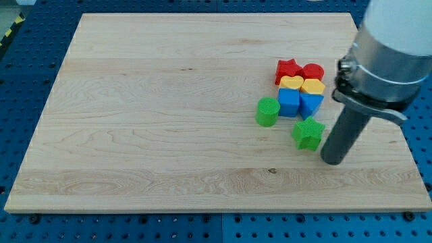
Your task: Place the green star to the right of the blue triangle
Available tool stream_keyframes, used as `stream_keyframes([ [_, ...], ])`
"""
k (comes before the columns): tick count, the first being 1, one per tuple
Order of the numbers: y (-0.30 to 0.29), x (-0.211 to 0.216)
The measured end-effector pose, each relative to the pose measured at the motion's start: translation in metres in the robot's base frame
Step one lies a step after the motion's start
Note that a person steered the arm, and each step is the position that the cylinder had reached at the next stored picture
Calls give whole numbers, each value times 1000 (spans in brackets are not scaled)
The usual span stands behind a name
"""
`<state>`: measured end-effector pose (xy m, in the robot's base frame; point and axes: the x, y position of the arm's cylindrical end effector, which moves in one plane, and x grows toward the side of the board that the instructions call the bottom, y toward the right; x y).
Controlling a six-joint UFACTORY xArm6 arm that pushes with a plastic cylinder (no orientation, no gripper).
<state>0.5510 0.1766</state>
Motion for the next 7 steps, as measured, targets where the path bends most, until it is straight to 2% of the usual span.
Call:
stream_keyframes([
  [1, 0, 3],
  [2, -37, 10],
  [3, -56, -4],
  [4, -52, -29],
  [6, 1, -26],
  [7, 4, -25],
])
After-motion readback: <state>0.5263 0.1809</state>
